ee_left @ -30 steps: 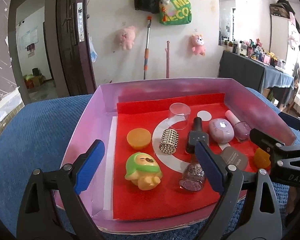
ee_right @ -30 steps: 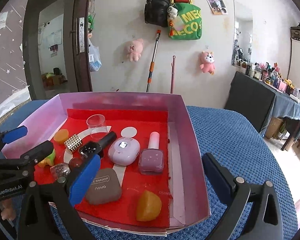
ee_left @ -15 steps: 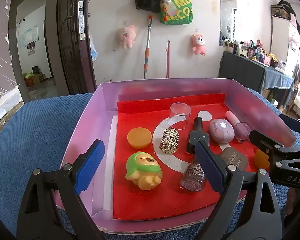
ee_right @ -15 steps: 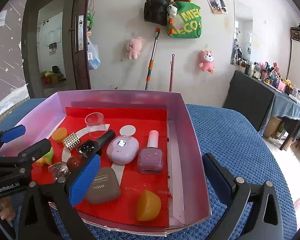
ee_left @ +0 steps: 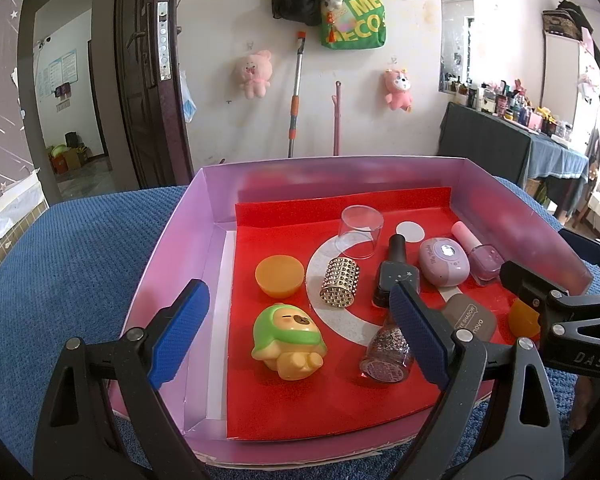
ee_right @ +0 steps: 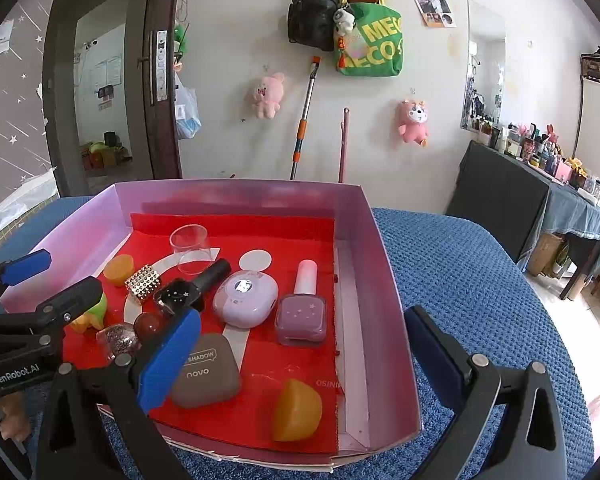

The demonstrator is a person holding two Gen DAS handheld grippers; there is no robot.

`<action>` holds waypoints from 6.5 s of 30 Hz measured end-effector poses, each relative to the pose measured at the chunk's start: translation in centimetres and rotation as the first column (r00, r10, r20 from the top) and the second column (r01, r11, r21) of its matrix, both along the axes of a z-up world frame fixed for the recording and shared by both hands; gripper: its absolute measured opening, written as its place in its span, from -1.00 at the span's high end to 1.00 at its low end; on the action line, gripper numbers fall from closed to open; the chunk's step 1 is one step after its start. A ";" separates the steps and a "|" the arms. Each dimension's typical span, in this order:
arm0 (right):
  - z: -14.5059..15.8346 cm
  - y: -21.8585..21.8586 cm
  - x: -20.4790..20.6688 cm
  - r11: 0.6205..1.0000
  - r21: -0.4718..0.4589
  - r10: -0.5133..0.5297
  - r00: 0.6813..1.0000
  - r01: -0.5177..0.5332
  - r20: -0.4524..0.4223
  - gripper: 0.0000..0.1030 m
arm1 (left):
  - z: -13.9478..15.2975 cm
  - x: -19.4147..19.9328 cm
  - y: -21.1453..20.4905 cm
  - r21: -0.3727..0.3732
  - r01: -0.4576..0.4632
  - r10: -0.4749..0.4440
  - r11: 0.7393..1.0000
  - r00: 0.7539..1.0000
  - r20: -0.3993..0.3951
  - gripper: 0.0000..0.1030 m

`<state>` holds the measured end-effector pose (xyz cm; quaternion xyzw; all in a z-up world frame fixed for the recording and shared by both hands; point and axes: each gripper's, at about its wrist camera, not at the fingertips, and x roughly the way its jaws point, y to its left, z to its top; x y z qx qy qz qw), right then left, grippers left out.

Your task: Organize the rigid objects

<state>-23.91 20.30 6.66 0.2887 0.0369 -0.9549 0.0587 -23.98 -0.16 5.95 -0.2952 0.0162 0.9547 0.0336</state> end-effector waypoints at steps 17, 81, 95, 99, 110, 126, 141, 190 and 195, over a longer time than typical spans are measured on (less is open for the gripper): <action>-0.1 0.0 -0.1 1.000 -0.001 -0.005 1.000 0.005 0.008 -1.00 | 0.0 0.0 0.0 0.000 -0.001 0.001 1.000 1.000 -0.001 -0.79; -0.1 0.1 0.0 1.000 -0.003 -0.004 1.000 0.004 0.007 -1.00 | 0.0 -0.1 -0.1 0.002 -0.002 0.002 1.000 1.000 0.002 -0.79; -0.2 0.1 0.0 1.000 -0.003 -0.007 1.000 0.007 0.000 -1.00 | -0.2 -0.1 -0.3 0.010 -0.015 0.015 1.000 1.000 0.006 -0.79; 0.1 0.2 0.4 1.000 -0.013 -0.022 0.999 0.022 -0.029 -1.00 | 0.2 0.7 -0.5 0.017 -0.029 0.030 0.999 0.999 -0.029 -0.79; 4.4 0.8 8.0 0.999 -0.052 -0.016 0.991 0.009 -0.132 -1.00 | 3.8 7.5 -0.9 0.048 -0.021 0.024 0.999 0.998 -0.053 -0.79; -2.4 1.3 11.0 0.998 -0.037 -0.041 0.977 0.049 0.207 -1.00 | -2.4 10.0 1.5 -0.004 0.006 -0.005 1.000 0.968 0.249 -0.79; -4.3 1.1 9.4 0.998 0.018 -0.057 0.935 0.054 0.351 -1.00 | -4.6 8.9 0.6 -0.005 -0.067 0.065 0.998 0.943 0.327 -0.99; -4.3 1.5 8.6 0.999 0.025 -0.046 0.931 0.040 0.361 -1.00 | -4.6 8.8 0.9 -0.007 -0.075 0.073 0.997 0.942 0.328 -1.00; -4.3 1.5 8.6 0.999 0.025 -0.046 0.931 0.040 0.361 -1.00 | -4.6 8.9 0.9 -0.007 -0.075 0.073 0.997 0.942 0.328 -1.00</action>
